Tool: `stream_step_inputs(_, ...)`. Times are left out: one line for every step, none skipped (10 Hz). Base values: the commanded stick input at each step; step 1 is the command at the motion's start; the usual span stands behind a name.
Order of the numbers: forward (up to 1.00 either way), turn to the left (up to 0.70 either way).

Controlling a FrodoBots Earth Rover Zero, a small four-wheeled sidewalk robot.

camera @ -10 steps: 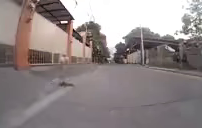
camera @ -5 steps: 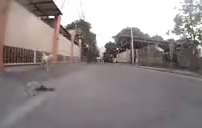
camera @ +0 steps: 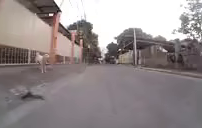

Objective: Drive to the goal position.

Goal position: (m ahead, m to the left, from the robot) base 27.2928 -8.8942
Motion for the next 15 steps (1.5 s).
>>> stream_step_inputs(1.00,0.00)
stream_step_inputs(1.00,0.00)
stream_step_inputs(1.00,0.00)
stream_step_inputs(1.00,0.00)
stream_step_inputs(1.00,0.00)
stream_step_inputs(1.00,0.00)
stream_step_inputs(1.00,0.00)
stream_step_inputs(1.00,0.00)
stream_step_inputs(1.00,0.00)
stream_step_inputs(1.00,-0.08)
stream_step_inputs(1.00,-0.40)
stream_step_inputs(1.00,-0.40)
stream_step_inputs(1.00,-0.40)
stream_step_inputs(1.00,-0.40)
stream_step_inputs(1.00,0.00)
